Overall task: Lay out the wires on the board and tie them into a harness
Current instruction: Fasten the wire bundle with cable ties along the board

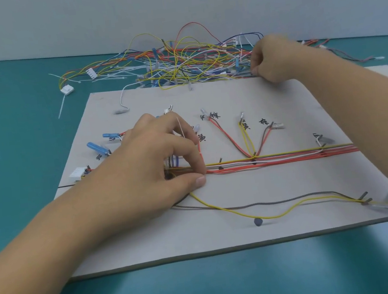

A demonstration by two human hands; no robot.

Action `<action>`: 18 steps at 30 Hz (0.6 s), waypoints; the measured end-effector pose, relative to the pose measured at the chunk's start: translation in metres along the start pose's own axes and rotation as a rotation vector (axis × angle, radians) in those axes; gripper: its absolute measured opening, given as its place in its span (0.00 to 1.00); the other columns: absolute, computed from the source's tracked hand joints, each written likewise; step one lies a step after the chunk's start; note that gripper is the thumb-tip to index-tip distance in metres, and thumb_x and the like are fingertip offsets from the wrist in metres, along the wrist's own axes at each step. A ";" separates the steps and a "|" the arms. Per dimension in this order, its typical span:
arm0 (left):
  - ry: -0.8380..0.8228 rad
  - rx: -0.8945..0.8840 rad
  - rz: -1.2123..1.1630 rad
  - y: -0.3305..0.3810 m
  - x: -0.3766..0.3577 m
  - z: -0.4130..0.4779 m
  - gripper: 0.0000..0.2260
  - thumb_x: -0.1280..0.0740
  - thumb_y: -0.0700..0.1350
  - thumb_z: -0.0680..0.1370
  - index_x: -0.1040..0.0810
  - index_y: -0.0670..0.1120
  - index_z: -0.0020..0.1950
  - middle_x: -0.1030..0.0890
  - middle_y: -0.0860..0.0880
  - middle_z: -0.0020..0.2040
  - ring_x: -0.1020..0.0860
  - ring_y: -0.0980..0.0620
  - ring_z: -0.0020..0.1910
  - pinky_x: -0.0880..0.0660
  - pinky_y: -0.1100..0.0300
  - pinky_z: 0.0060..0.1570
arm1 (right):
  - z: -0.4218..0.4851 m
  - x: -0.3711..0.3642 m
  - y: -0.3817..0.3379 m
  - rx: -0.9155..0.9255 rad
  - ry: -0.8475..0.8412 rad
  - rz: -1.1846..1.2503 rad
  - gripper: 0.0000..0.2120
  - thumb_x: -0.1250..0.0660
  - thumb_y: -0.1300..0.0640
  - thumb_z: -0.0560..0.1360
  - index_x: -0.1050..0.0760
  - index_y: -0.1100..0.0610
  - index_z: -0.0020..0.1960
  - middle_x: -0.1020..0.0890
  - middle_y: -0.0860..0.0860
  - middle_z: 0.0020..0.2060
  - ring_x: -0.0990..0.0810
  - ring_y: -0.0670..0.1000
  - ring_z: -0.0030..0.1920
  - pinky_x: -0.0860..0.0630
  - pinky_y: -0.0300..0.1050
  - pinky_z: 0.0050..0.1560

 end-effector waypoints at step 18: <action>0.231 -0.050 0.011 0.011 0.009 0.001 0.12 0.24 0.51 0.72 0.26 0.50 0.45 0.23 0.49 0.55 0.26 0.46 0.58 0.31 0.55 0.58 | -0.173 0.044 -0.066 0.334 -0.335 0.567 0.05 0.25 0.61 0.73 0.14 0.52 0.42 0.15 0.49 0.32 0.22 0.42 0.30 0.27 0.34 0.32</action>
Point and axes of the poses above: each hand's wrist, its own z-axis towards the middle knuckle, its own x-axis out of the back of the hand, y = z × x, the point moved 1 cm from there along z, towards the middle knuckle
